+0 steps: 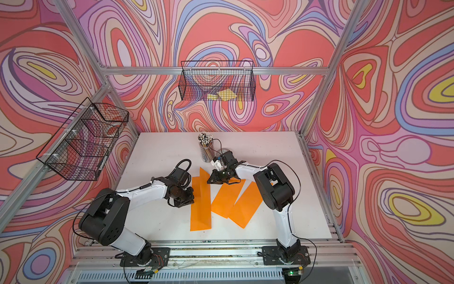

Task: Fold the rectangular paper in half along the long edge
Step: Fold the paper at the center of the board.

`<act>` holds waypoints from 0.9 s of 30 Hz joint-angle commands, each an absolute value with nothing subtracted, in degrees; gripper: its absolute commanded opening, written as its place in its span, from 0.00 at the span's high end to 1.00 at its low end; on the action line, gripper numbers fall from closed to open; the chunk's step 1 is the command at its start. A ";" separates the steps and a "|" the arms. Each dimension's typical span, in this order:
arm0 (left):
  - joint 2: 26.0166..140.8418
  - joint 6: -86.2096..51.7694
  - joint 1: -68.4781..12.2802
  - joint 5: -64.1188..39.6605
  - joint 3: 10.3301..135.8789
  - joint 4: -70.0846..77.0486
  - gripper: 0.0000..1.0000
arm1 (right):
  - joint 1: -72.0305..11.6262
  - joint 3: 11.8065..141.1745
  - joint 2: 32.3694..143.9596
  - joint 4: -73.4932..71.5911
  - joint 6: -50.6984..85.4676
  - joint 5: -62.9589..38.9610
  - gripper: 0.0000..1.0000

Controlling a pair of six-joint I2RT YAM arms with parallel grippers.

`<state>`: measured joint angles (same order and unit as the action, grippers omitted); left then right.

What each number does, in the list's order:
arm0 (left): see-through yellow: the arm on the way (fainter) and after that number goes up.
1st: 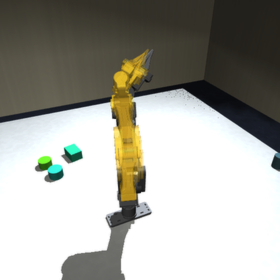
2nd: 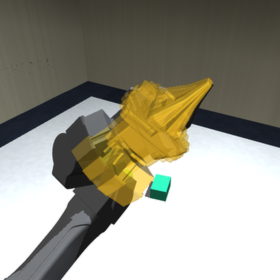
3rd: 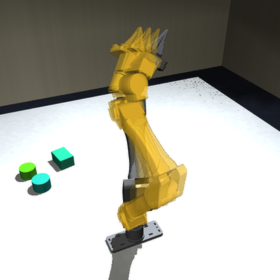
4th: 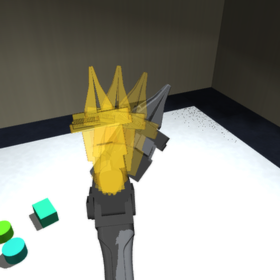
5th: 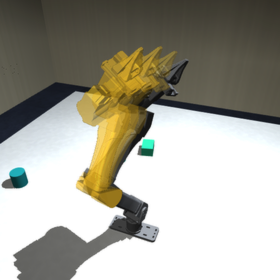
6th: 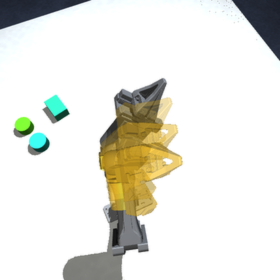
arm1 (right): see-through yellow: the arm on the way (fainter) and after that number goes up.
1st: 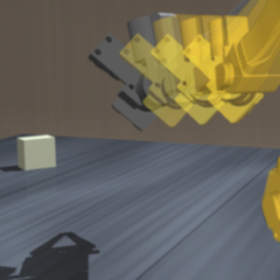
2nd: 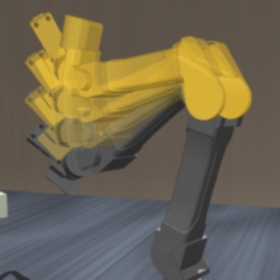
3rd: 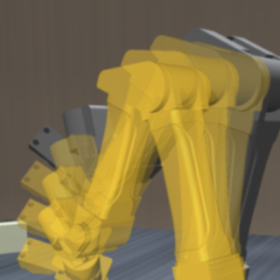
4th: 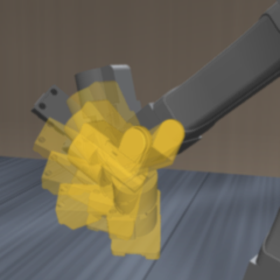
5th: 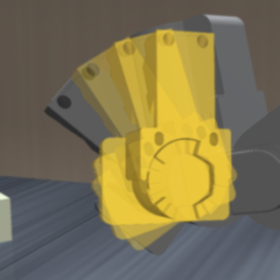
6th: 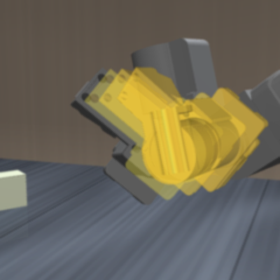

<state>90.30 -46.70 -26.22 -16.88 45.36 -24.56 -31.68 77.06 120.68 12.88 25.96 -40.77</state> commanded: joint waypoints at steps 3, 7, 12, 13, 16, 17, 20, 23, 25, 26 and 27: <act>91.76 -46.23 -26.37 -14.38 43.86 -29.41 1.00 | -32.43 75.07 122.60 12.02 26.59 -43.69 0.87; 92.08 -46.23 -26.41 -14.38 44.07 -29.50 1.00 | -33.22 71.28 120.15 10.64 27.33 -42.92 0.87; 92.46 -46.32 -26.38 -14.49 44.04 -29.22 1.00 | -34.85 65.25 115.87 7.68 29.57 -42.43 0.87; 92.59 -46.31 -26.41 -14.47 44.01 -29.10 1.00 | -35.52 64.01 114.99 7.19 29.98 -42.12 0.86; 92.86 -46.38 -26.38 -14.50 44.10 -28.98 1.00 | -37.64 62.24 112.69 7.60 30.46 -40.12 0.87; 92.91 -46.41 -26.44 -14.58 44.12 -28.98 1.00 | -38.10 61.86 112.08 7.73 30.60 -39.59 0.86; 92.90 -46.49 -26.40 -14.76 44.03 -28.88 1.00 | -38.76 61.02 110.13 6.27 32.32 -38.94 0.87; 92.81 -46.40 -26.37 -14.76 43.93 -28.87 1.00 | -38.76 61.21 108.53 5.77 33.20 -38.34 0.87; 92.60 -46.41 -26.37 -14.58 43.94 -29.15 1.00 | -38.72 61.75 108.14 6.83 32.75 -37.24 0.87; 92.49 -46.32 -26.37 -14.58 43.95 -29.31 1.00 | -38.76 62.40 108.07 7.81 31.92 -36.66 0.87; 92.17 -46.15 -26.38 -14.67 44.25 -29.79 1.00 | -38.76 63.02 108.19 9.11 31.04 -35.96 0.87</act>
<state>90.41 -46.61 -26.22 -17.10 45.41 -24.58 -38.94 61.80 109.16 7.38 32.16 -38.74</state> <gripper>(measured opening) 0.047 0.134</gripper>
